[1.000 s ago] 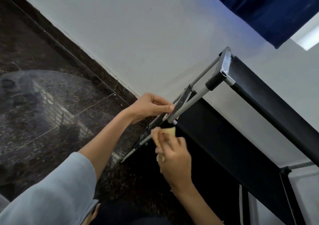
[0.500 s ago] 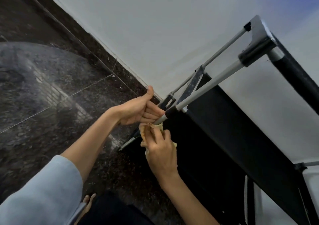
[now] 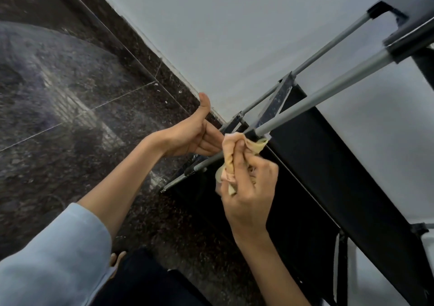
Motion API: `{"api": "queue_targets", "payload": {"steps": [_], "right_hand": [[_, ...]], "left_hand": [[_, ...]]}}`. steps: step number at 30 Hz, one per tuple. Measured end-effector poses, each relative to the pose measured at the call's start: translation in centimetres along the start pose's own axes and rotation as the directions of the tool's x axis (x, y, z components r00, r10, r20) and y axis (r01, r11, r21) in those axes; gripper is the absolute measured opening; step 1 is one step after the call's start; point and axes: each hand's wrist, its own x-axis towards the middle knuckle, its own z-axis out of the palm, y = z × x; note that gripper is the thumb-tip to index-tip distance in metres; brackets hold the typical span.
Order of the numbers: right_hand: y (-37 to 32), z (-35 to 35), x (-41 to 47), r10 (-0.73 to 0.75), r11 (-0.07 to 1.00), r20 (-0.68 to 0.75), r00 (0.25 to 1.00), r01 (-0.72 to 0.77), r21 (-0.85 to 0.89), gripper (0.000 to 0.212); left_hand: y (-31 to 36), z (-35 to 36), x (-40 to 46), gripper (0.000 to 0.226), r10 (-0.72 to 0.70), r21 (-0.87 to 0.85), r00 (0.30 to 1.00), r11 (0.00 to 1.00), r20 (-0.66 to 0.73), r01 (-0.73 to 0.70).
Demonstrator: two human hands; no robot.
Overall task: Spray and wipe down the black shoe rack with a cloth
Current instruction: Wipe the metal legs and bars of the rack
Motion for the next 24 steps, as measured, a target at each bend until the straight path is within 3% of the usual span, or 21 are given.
{"api": "queue_targets", "payload": {"steps": [5, 10, 15, 18, 22, 24], "right_hand": [[-0.7, 2.3, -3.1, -0.014, 1.0, 0.225, 0.974, 0.014, 0.0, 0.041], [-1.3, 4.0, -4.1, -0.005, 0.997, 0.289, 0.957, 0.027, -0.073, 0.037], [-2.3, 5.6, -6.2, -0.056, 0.986, 0.428, 0.902, 0.117, -0.116, 0.037], [-3.0, 5.5, -6.0, 0.014, 0.997, 0.522, 0.853, 0.024, -0.067, 0.036], [-3.5, 4.1, -7.1, 0.116, 0.96, 0.771, 0.626, -0.271, 0.076, 0.032], [-3.8, 3.0, -7.7, 0.157, 0.935, 0.67, 0.725, -0.327, 0.135, 0.035]], "left_hand": [[-4.0, -1.0, 0.2, 0.114, 0.014, 0.028, 1.0, 1.0, -0.007, -0.014], [-6.0, -1.7, 0.3, 0.123, 0.042, 0.05, 0.999, 0.998, -0.034, -0.04], [-6.2, -2.0, 0.4, 0.112, 0.017, 0.036, 0.997, 0.999, -0.081, -0.014], [-6.6, -2.0, 0.5, 0.111, 0.043, 0.02, 0.994, 0.999, -0.097, -0.041], [-6.9, -1.9, 0.4, 0.112, 0.074, -0.031, 0.99, 0.996, -0.122, -0.078], [-7.3, -2.0, 0.4, 0.111, 0.095, -0.077, 0.975, 0.991, -0.199, -0.112]]}}
